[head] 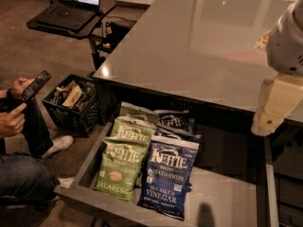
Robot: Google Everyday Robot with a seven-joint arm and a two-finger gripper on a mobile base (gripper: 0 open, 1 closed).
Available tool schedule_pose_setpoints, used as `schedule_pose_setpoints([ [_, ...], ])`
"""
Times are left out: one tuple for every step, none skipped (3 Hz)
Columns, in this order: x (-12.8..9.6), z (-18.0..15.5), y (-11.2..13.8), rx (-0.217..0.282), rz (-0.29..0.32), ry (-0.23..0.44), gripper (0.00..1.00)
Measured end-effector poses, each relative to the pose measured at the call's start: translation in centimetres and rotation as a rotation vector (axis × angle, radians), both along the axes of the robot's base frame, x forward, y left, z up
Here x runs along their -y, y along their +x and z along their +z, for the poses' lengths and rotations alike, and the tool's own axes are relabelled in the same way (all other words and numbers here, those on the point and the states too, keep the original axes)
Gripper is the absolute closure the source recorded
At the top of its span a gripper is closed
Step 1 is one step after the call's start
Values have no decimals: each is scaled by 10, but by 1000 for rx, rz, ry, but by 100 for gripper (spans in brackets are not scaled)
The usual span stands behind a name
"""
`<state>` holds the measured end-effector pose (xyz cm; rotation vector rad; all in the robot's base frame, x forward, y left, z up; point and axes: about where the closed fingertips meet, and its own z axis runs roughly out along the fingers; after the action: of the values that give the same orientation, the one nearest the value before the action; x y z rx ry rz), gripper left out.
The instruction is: Pick blue chip bag from top drawer and place on counter
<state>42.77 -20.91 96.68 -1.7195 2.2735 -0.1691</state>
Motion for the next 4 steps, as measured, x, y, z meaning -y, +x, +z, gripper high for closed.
schedule_pose_setpoints([
  [-13, -19, -23, -24, -33, -40, 0],
  [-25, -44, -48, -93, -30, -41, 0],
  [-25, -44, -48, -93, -30, -41, 0],
  [-49, -67, -65, -132, -9, -27, 0],
])
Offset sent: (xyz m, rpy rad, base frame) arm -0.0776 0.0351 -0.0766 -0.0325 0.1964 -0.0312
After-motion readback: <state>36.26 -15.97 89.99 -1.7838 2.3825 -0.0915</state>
